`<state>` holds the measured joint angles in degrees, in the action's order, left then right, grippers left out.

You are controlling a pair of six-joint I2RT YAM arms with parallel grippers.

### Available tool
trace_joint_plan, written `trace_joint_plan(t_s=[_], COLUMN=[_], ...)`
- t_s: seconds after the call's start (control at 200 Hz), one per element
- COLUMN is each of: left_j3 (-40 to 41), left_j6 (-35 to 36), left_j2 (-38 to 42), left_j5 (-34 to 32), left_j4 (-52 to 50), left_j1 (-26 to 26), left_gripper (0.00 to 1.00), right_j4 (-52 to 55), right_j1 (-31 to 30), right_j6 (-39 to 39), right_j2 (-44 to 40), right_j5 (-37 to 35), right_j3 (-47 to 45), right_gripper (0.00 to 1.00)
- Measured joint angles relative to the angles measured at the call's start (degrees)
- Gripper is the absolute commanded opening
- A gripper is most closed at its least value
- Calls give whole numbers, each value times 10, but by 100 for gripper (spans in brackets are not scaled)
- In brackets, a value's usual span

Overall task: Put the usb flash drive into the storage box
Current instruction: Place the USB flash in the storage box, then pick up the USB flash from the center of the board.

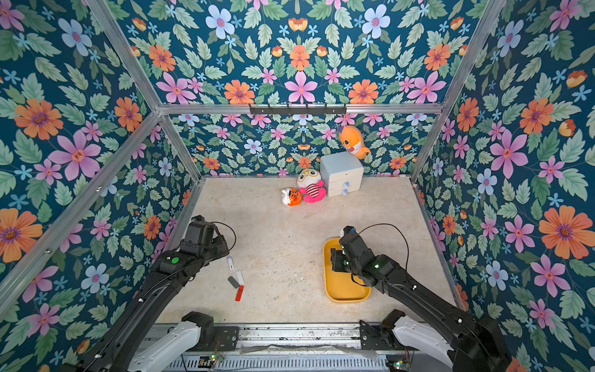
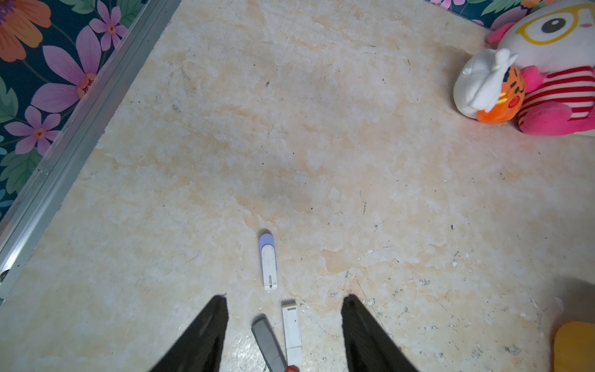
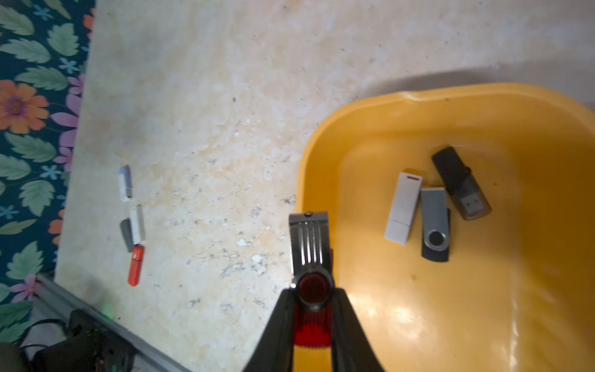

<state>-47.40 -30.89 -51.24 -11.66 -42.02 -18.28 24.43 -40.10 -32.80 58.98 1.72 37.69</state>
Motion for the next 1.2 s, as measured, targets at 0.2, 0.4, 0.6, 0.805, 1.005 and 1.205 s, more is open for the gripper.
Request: trace_joint_plan(t_s=[0.2, 0.4, 0.6, 0.805, 1.005, 1.205], left_j3=[2, 1, -3, 4, 17, 55], left_j6=[2, 4, 1, -6, -35, -99], left_j2=[-4, -29, -61, -68, -71, -66], left_j5=[5, 13, 30, 58, 86, 81], left_j4=[0, 0, 2, 2, 4, 5], left_j1=[0, -1, -1, -3, -19, -127], left_gripper=[62, 62, 62, 62, 58, 59], right_j4=[-2, -21, -28, -28, -23, -18], right_j1=[3, 5, 5, 5, 4, 3], right_j6=[-29, -37, -42, -48, -33, 13], right_j2=[84, 149, 201, 218, 122, -27], right_j5=[13, 13, 5, 2, -14, -57], right_j3=[-2, 17, 41, 52, 26, -24], right_gripper=[14, 20, 30, 41, 39, 40])
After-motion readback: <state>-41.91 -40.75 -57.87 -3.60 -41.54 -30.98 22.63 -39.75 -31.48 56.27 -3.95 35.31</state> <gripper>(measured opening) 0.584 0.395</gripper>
